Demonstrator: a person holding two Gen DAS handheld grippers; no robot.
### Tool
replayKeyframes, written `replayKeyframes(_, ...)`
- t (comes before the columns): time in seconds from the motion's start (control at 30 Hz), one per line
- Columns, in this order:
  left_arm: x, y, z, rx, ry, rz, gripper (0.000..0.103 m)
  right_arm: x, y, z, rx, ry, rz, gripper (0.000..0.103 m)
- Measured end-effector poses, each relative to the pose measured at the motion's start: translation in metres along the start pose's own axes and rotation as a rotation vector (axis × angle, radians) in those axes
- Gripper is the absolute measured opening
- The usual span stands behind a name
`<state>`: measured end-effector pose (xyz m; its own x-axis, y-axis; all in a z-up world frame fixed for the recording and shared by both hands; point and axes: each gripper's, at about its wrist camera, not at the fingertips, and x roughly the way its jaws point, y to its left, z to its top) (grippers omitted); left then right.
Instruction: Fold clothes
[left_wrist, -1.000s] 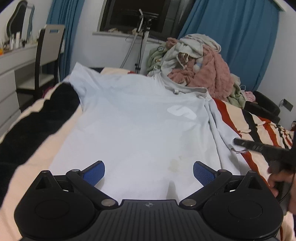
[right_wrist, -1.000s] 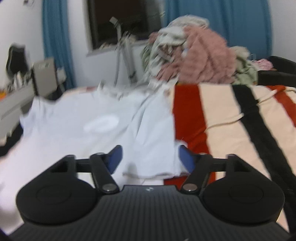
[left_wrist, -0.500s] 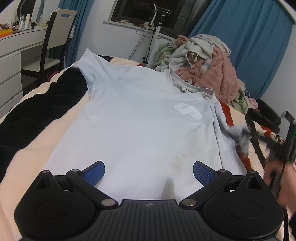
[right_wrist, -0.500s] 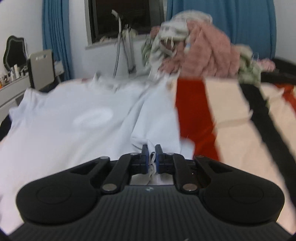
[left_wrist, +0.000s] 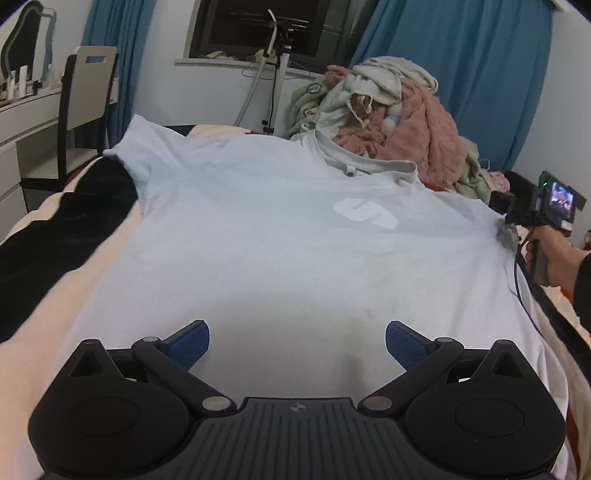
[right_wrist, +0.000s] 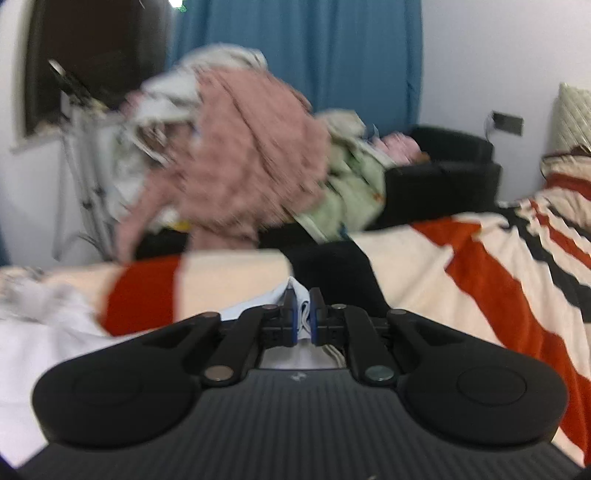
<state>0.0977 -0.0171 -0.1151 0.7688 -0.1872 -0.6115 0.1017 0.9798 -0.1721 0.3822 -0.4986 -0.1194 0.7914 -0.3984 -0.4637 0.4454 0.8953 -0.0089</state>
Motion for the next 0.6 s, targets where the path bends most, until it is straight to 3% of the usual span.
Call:
replayKeyframes(0.2,0.022,0.0,0.001,0.026,0.018,-0.002,0.102,0.027,-0.006,-0.035,0.047,0.006,0.045,0.013)
replayKeyframes(0.23,0.024,0.002,0.001,0.025,0.022,-0.005,0.102,0.026,-0.007,-0.037,0.06,0.004,0.047,0.028)
replayKeyframes(0.27,0.024,0.003,0.002,0.025,0.022,-0.006,0.102,0.022,-0.008,-0.037,0.07,0.009,0.039,0.051)
replayKeyframes(0.33,0.021,0.004,0.002,0.015,0.016,-0.012,0.102,0.01,-0.011,-0.033,0.094,0.019,0.03,0.081)
replayKeyframes(0.47,0.01,0.005,0.004,0.007,-0.006,-0.022,0.102,-0.042,-0.015,-0.024,0.109,0.016,0.075,0.085)
replayKeyframes(0.6,-0.006,0.002,0.004,0.015,-0.031,-0.054,0.102,-0.131,-0.013,-0.024,0.098,-0.007,0.137,0.085)
